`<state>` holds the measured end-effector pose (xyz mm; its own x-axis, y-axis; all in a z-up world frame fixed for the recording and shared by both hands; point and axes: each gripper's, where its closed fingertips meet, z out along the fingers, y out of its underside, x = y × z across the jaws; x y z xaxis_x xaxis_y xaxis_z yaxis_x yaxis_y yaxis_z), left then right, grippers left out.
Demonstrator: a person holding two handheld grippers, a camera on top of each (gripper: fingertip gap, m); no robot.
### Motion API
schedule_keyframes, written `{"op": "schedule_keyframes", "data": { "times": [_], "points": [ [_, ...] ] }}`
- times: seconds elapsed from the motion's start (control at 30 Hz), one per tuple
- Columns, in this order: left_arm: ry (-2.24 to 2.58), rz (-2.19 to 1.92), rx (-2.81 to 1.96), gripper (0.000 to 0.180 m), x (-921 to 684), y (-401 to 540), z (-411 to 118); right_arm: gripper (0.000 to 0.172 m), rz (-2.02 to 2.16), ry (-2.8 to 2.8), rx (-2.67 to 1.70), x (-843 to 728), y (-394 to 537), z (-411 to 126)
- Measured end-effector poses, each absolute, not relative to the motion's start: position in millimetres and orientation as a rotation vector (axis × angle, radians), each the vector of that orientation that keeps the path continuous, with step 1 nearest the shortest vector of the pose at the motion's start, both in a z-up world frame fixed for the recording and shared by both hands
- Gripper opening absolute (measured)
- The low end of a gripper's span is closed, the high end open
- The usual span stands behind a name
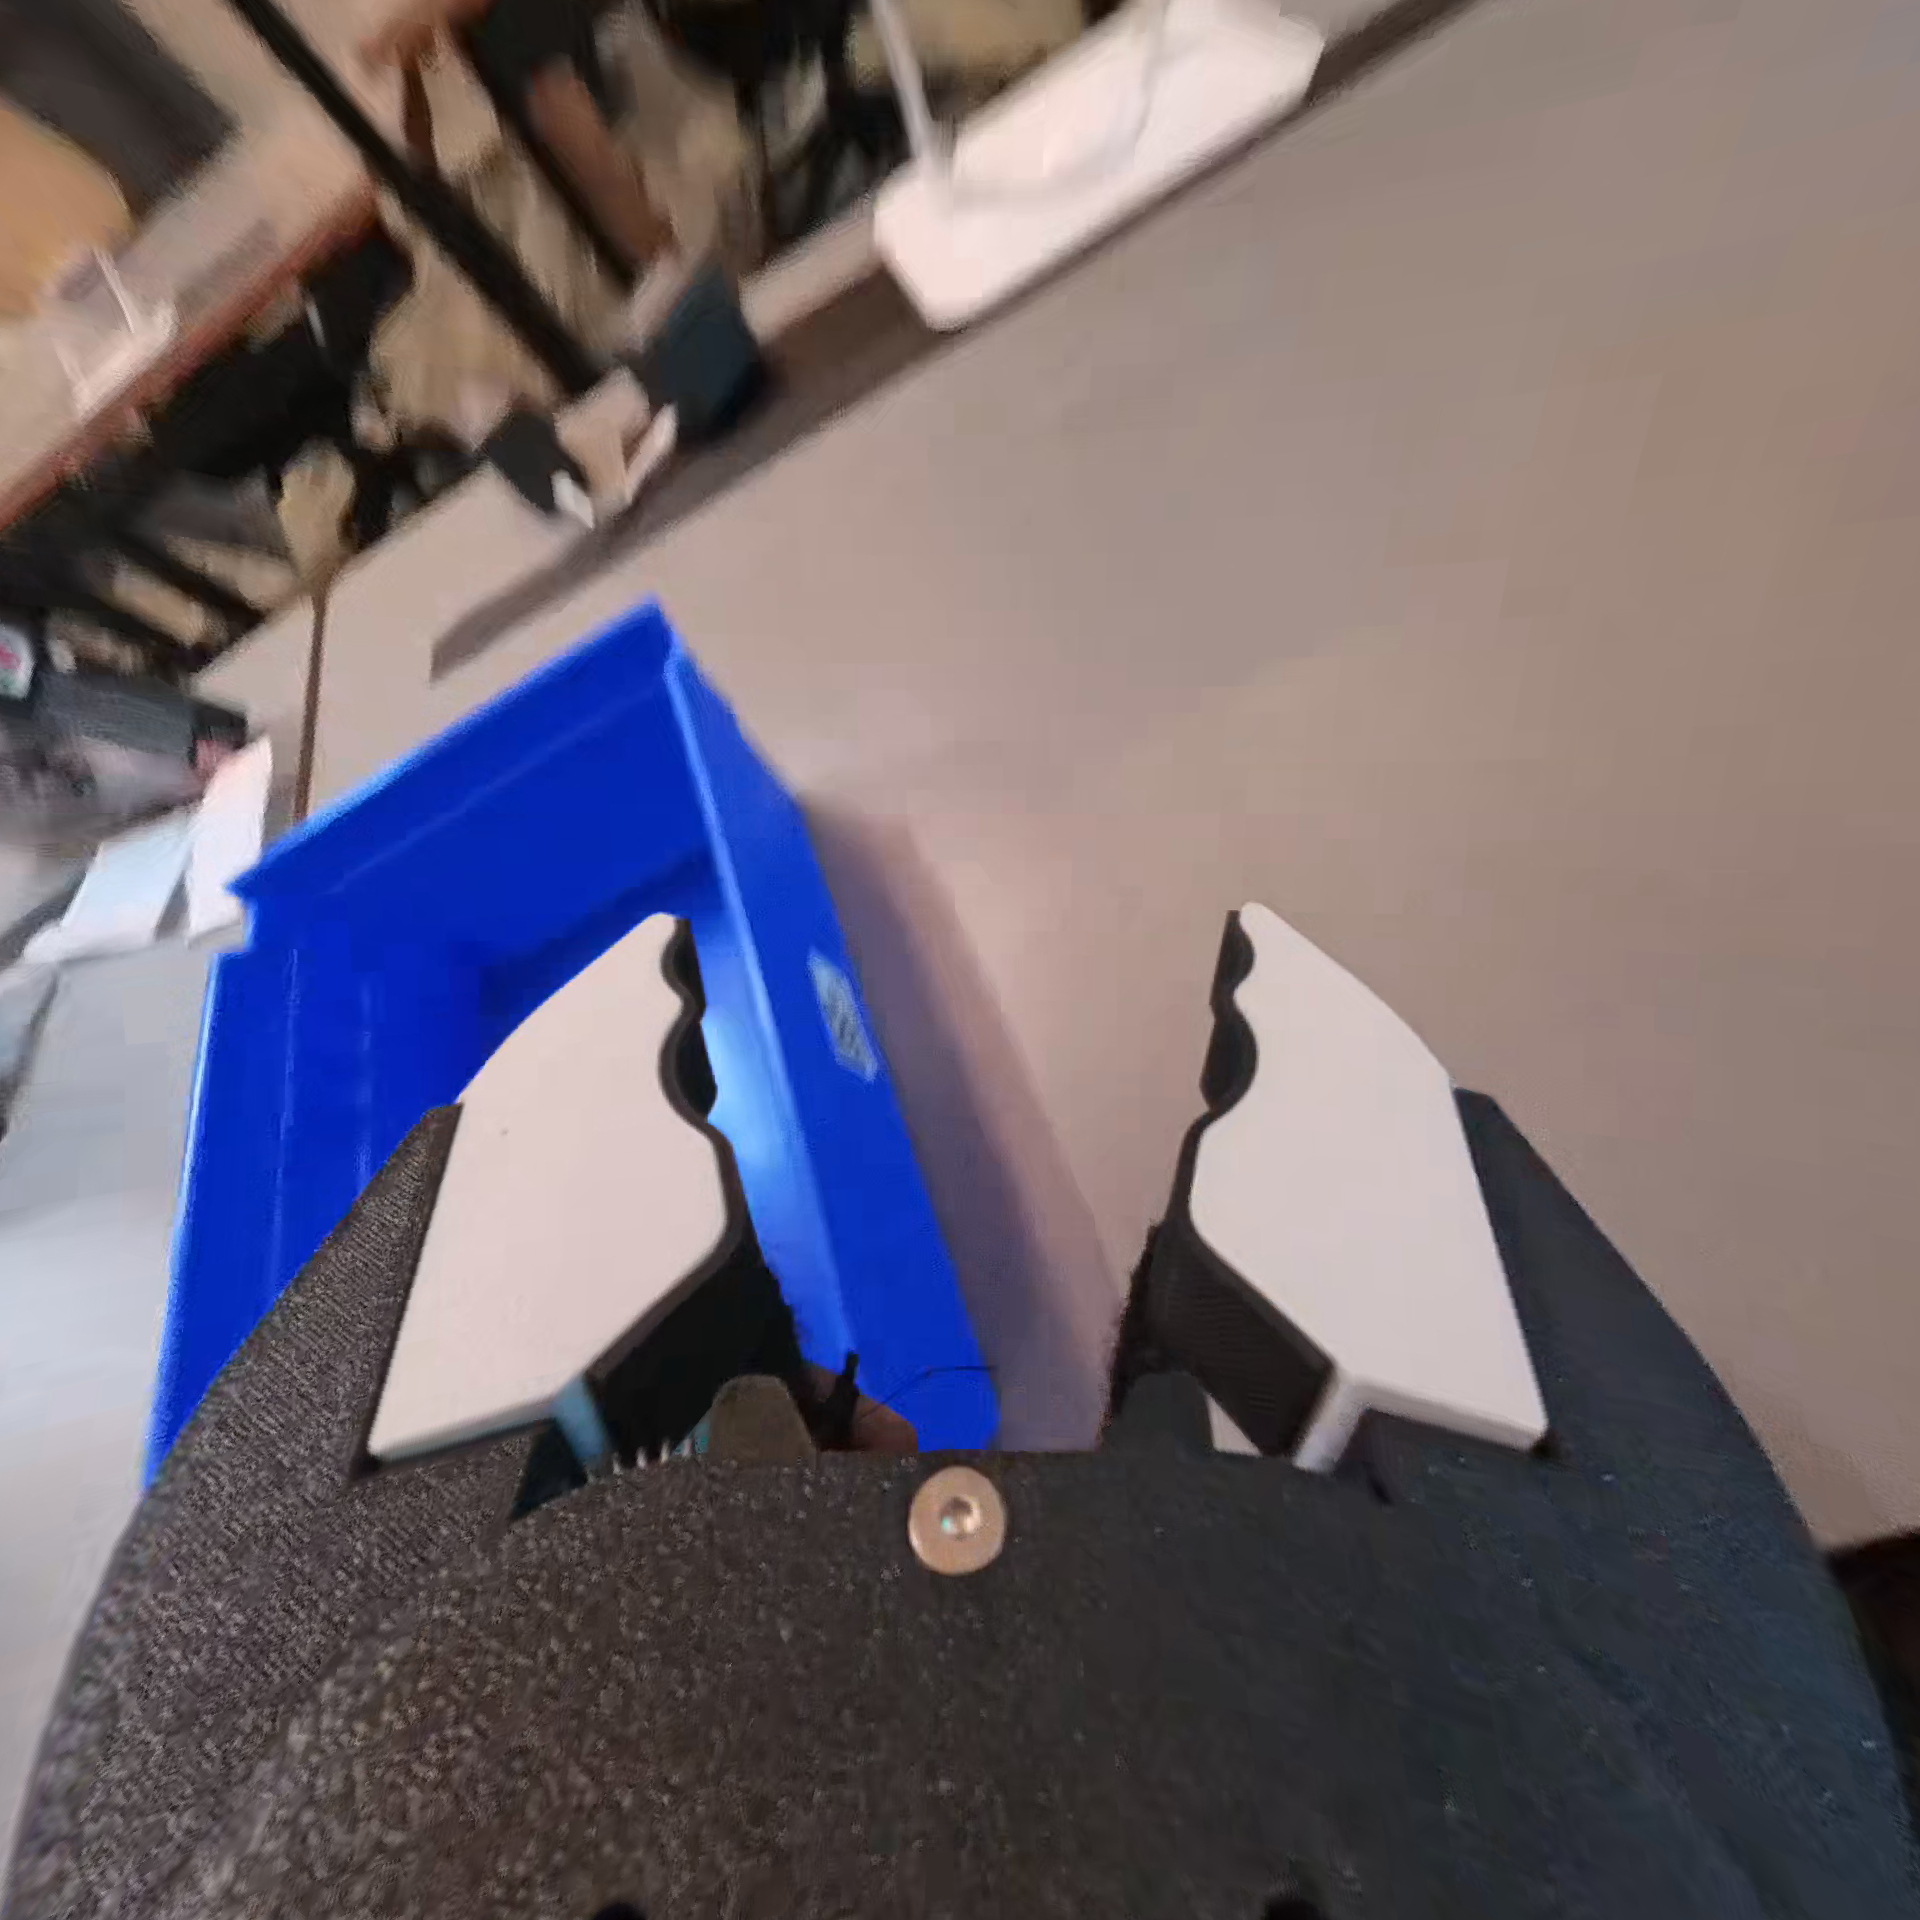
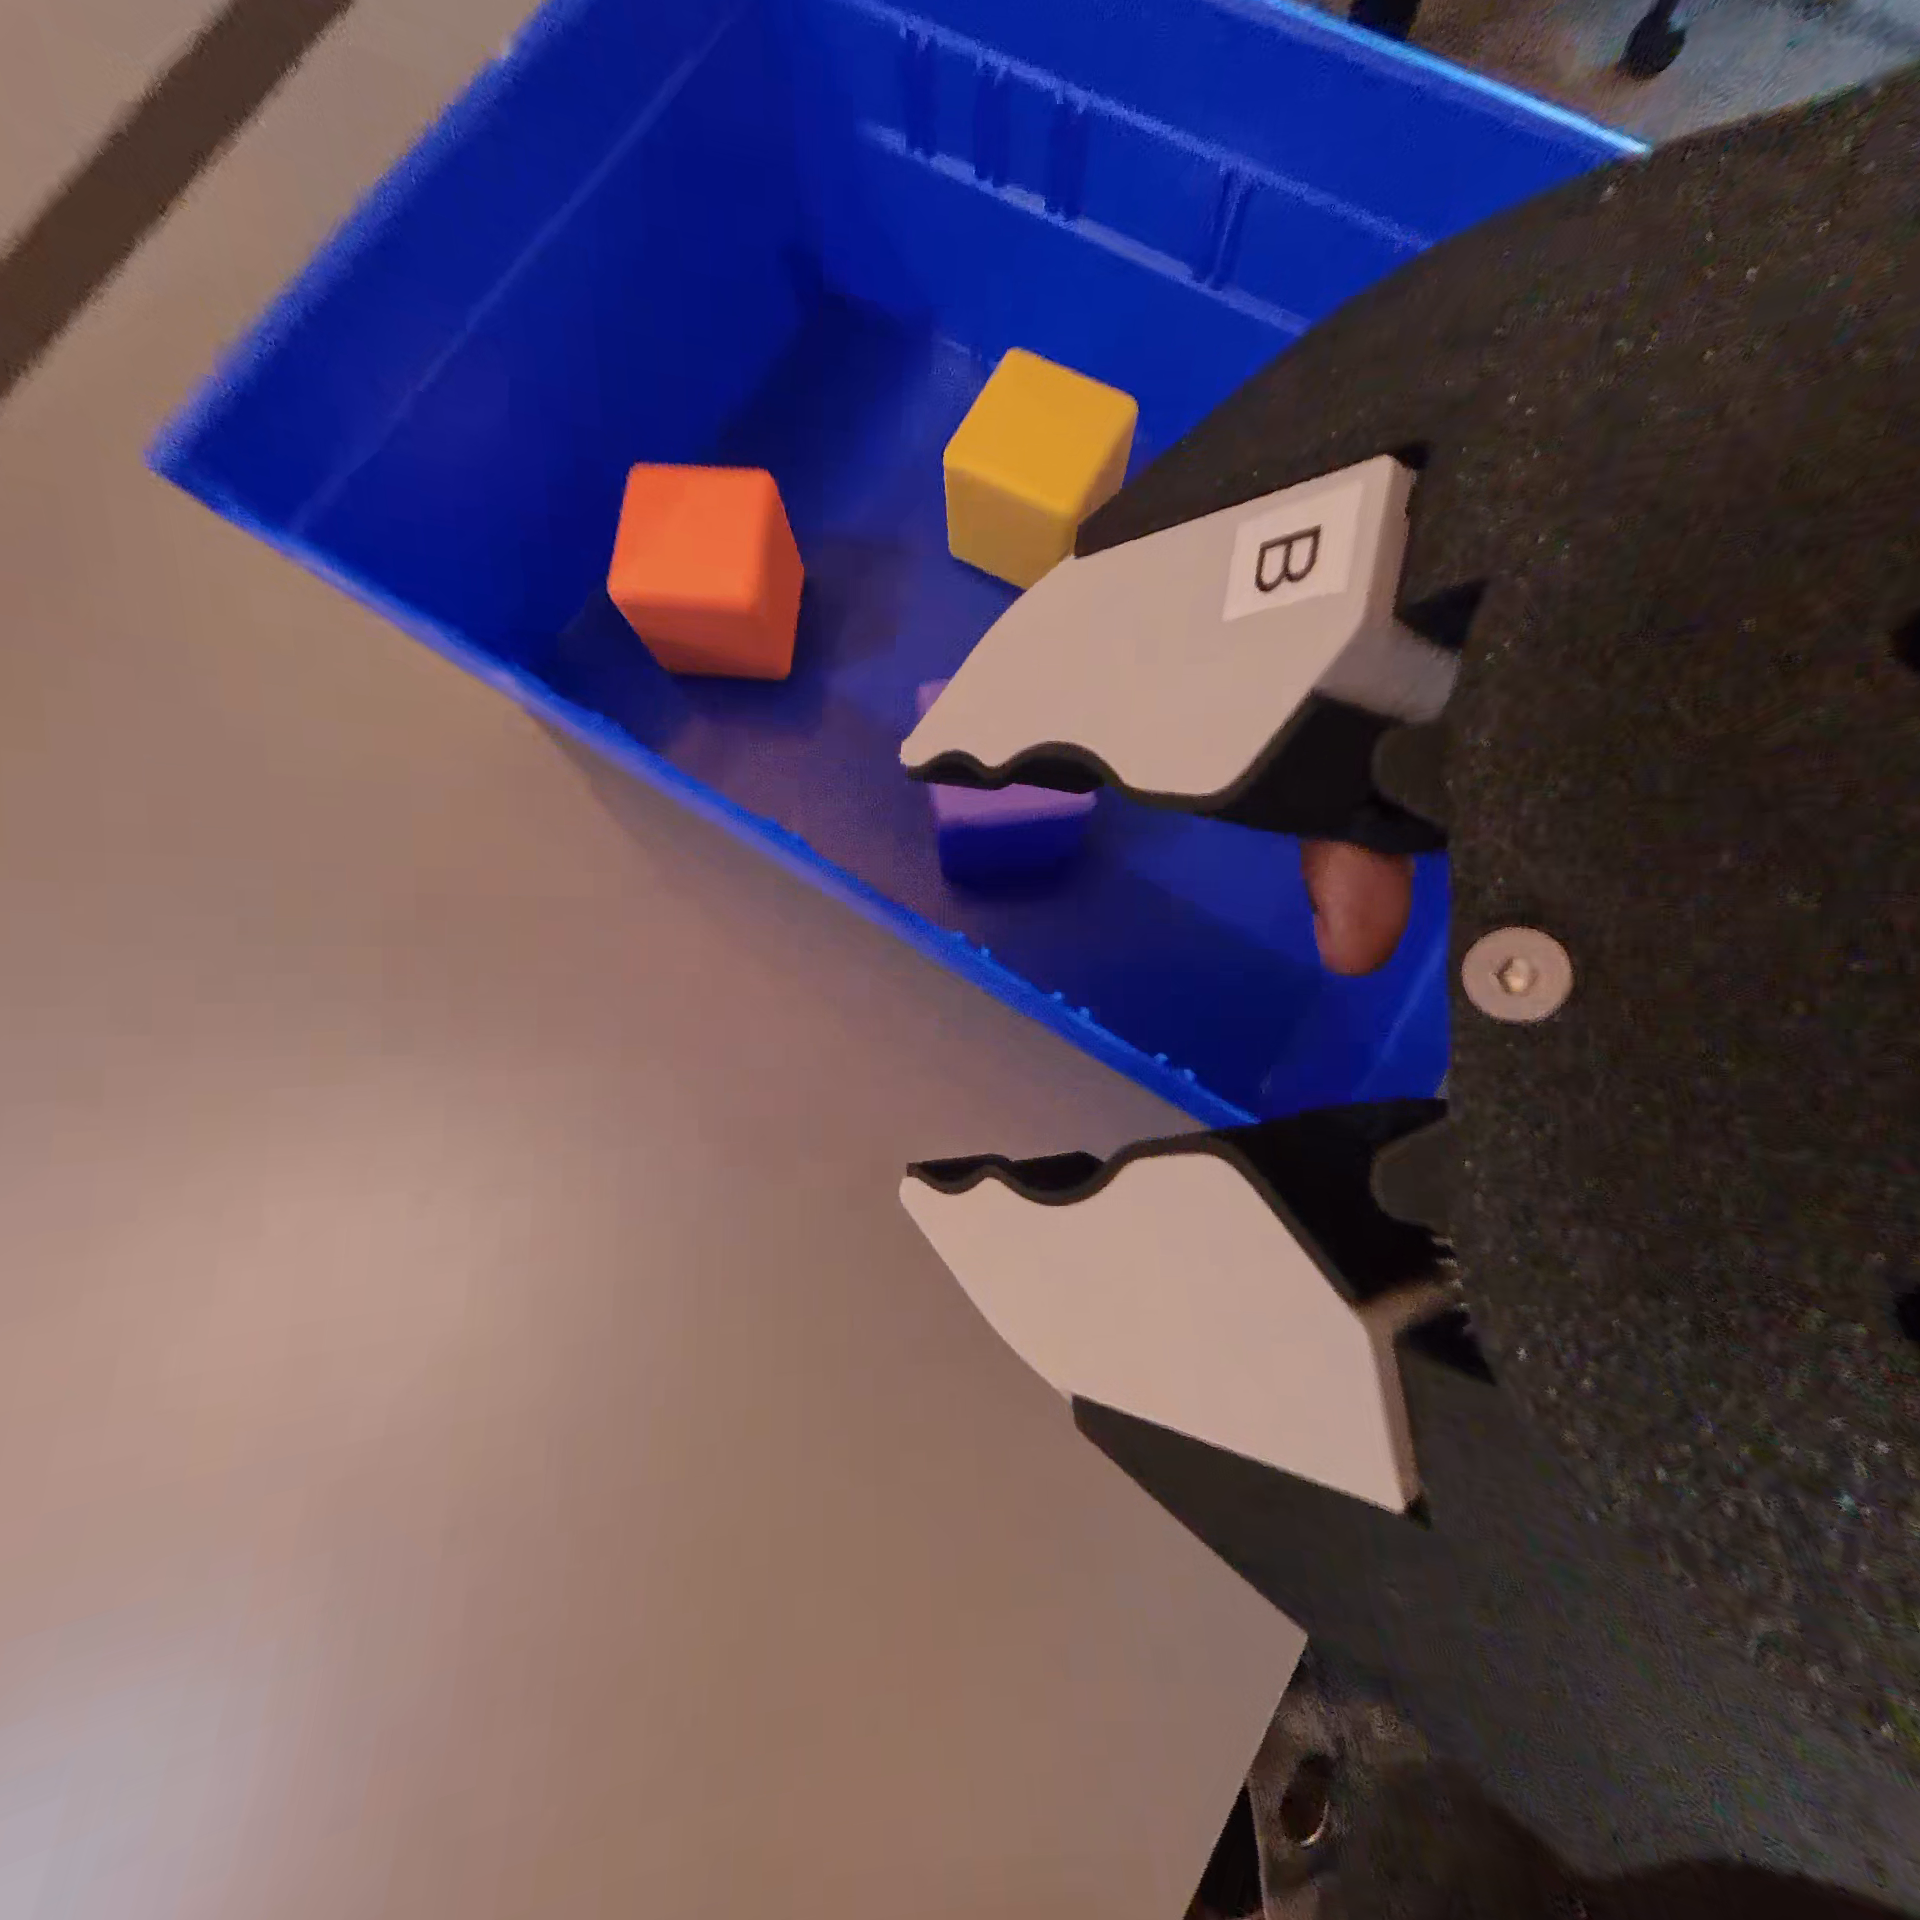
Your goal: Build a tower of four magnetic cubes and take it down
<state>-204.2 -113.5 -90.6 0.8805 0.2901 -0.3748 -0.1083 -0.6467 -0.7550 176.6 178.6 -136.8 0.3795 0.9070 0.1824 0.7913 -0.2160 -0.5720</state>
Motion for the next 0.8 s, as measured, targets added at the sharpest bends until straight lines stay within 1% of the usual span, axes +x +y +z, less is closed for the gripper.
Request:
{"op": "schedule_keyframes", "data": {
  "times": [0.03,0.07,0.17,0.3,0.33,0.4,0.5,0.63,0.7,0.8],
  "points": [
    [-0.143,0.605,-2.272,0.094,-211.3,-121.2,-101.3,0.069,0.232,-1.485,-2.074,174.2,177.4,-144.5],
    [-0.135,0.594,-2.333,0.094,-216.5,-125.5,-111.6,0.068,0.211,-1.513,-2.094,172.6,176.3,-151.5],
    [-0.113,0.593,-2.458,0.086,-232.0,-133.7,-133.8,0.061,0.095,-1.554,-2.147,174.5,179.3,-167.2],
    [-0.067,0.534,-2.641,0.077,-238.9,-142.3,-160.0,0.053,0.012,-1.592,-2.172,172.8,179.4,-175.2],
    [-0.066,0.551,-2.671,0.07,-243.1,-144.6,-163.3,0.052,-0.015,-1.593,-2.173,173.5,180.1,-175.2],
    [-0.064,0.597,-2.711,0.048,-252.2,-149.7,-166.8,0.05,-0.041,-1.597,-2.175,174.7,180.9,-175.0],
    [-0.071,0.603,-2.723,0.04,-256.9,-151.7,-167.4,0.038,-0.087,-1.585,-2.18,178.4,183.3,-172.5],
    [-0.047,0.643,-2.701,0.028,-263.0,-153.5,-166.3,0.029,-0.174,-1.603,-2.155,183.3,183.7,-170.3],
    [-0.031,0.617,-2.683,0.022,-262.3,-152.1,-165.5,0.026,-0.203,-1.62,-2.142,184.8,182.9,-169.5],
    [0.029,0.593,-2.671,0.018,-261.2,-147.9,-165.1,0.024,-0.239,-1.659,-2.111,185.5,181.3,-169.0]
  ]
}}
